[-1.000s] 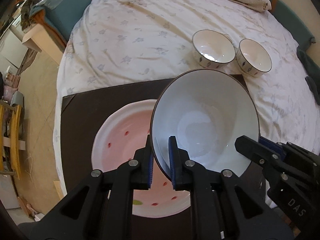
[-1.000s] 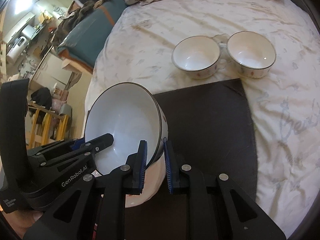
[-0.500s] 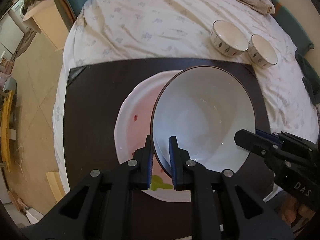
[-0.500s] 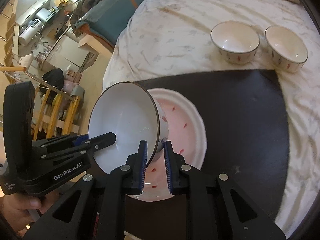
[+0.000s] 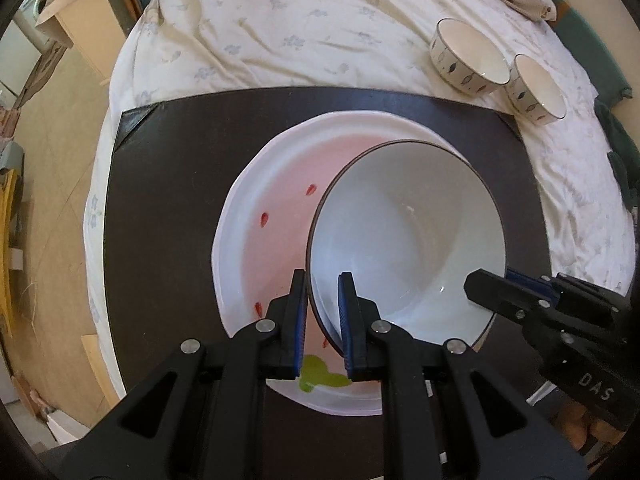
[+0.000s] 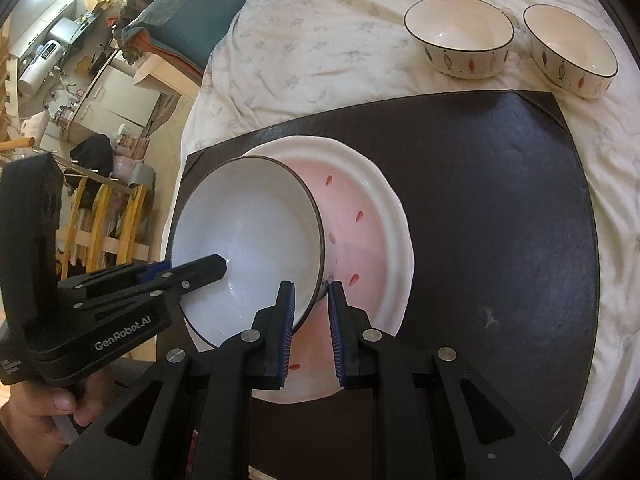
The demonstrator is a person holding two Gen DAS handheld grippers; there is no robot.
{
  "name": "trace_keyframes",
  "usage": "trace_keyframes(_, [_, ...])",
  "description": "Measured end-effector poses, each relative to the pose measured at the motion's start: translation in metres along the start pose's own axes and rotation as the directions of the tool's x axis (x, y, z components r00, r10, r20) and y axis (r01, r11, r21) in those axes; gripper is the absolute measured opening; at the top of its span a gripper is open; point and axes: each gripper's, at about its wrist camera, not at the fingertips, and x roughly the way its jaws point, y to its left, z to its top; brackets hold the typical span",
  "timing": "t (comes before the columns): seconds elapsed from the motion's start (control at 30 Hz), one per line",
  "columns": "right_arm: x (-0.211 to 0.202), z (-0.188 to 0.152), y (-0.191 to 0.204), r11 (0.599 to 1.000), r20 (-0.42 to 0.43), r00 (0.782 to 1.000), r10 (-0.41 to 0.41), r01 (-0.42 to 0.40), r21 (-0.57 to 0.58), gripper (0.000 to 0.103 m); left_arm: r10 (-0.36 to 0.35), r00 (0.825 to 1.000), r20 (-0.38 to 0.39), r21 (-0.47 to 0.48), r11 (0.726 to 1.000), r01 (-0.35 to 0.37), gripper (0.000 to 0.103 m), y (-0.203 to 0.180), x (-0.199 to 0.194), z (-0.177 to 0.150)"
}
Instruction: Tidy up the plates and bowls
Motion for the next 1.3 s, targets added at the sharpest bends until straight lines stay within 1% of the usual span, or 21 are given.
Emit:
trace_keyframes(0.1, [0.003, 0.003, 0.003, 1.000, -0.011, 1.000, 0.007, -0.007, -0.008, 0.019, 0.012, 1.000, 0.005, -0.003, 1.000, -0.012, 0.012, 0.002, -0.001, -0.001])
trace_keyframes(0.27, [0.006, 0.005, 0.004, 1.000, -0.020, 0.999, 0.026, -0.026, -0.005, 0.019, -0.004, 1.000, 0.006, -0.014, 1.000, 0.004, 0.012, 0.008, -0.001, -0.002])
trace_keyframes(0.5, [0.009, 0.009, 0.003, 0.999, -0.021, 0.999, 0.036, -0.035, 0.001, 0.019, 0.005, 1.000, 0.020, -0.027, 1.000, -0.005, 0.012, 0.006, 0.000, 0.002])
trace_keyframes(0.7, [0.008, 0.010, -0.005, 0.997, -0.012, 0.998, 0.063, -0.063, 0.055, 0.020, -0.004, 1.000, 0.009, -0.042, 0.999, 0.005, 0.012, 0.008, 0.003, 0.006])
trace_keyframes(0.77, [0.007, 0.009, -0.006, 0.996, -0.011, 0.997, 0.072, -0.072, 0.061, 0.021, 0.004, 1.000, 0.013, -0.034, 0.999, -0.003, 0.013, 0.007, 0.003, 0.006])
trace_keyframes(0.9, [0.007, 0.009, -0.002, 0.998, -0.004, 0.998, 0.056, -0.055, 0.040, 0.022, 0.027, 0.999, 0.024, -0.018, 1.000, -0.026, 0.014, 0.004, 0.004, 0.005])
trace_keyframes(1.1, [0.007, 0.010, -0.001, 0.998, 0.005, 0.999, 0.048, -0.049, 0.040, 0.022, 0.061, 0.998, 0.023, 0.025, 0.998, -0.062, 0.015, -0.001, 0.006, 0.007])
trace_keyframes(1.17, [0.007, 0.010, 0.000, 0.998, 0.007, 0.999, 0.044, -0.045, 0.034, 0.022, 0.071, 0.997, 0.025, 0.027, 0.997, -0.071, 0.017, -0.001, 0.007, 0.008])
trace_keyframes(1.27, [0.008, 0.012, -0.001, 0.998, 0.006, 0.999, 0.044, -0.044, 0.033, 0.022, 0.093, 0.995, 0.040, 0.034, 0.995, -0.095, 0.026, -0.002, 0.005, 0.008])
trace_keyframes(1.3, [0.008, 0.012, -0.002, 0.998, 0.006, 0.999, 0.044, -0.044, 0.035, 0.022, 0.096, 0.994, 0.048, 0.035, 0.995, -0.097, 0.031, -0.002, 0.004, 0.008])
